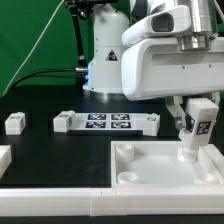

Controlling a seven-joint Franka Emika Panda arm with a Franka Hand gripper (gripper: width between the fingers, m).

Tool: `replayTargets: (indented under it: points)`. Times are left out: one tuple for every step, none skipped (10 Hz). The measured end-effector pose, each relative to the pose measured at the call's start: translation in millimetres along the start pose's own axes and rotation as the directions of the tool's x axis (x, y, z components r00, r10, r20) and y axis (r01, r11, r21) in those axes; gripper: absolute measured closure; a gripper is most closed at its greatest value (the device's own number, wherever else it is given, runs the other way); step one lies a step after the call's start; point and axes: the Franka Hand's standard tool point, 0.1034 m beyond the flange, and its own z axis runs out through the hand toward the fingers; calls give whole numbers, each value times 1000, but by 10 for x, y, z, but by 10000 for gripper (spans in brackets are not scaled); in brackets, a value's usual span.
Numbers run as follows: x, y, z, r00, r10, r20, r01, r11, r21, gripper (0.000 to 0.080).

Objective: Assemble one leg

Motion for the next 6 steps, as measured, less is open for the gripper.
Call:
replayTargets:
  points:
    - [19, -65, 3, 1000, 8, -2, -8, 1000, 4, 512]
    - [60, -72, 7, 1000, 2, -15, -2, 1000, 1, 512]
    - [88, -35, 34, 999, 5, -42, -5, 1000, -9, 512]
    - [94, -50, 77, 999, 5, -35, -5, 1000, -4, 512]
    - [96, -75, 142, 999, 3, -33, -3, 1000, -1, 512]
    - [84, -97, 193, 1000, 1, -29, -1, 1000, 2, 512]
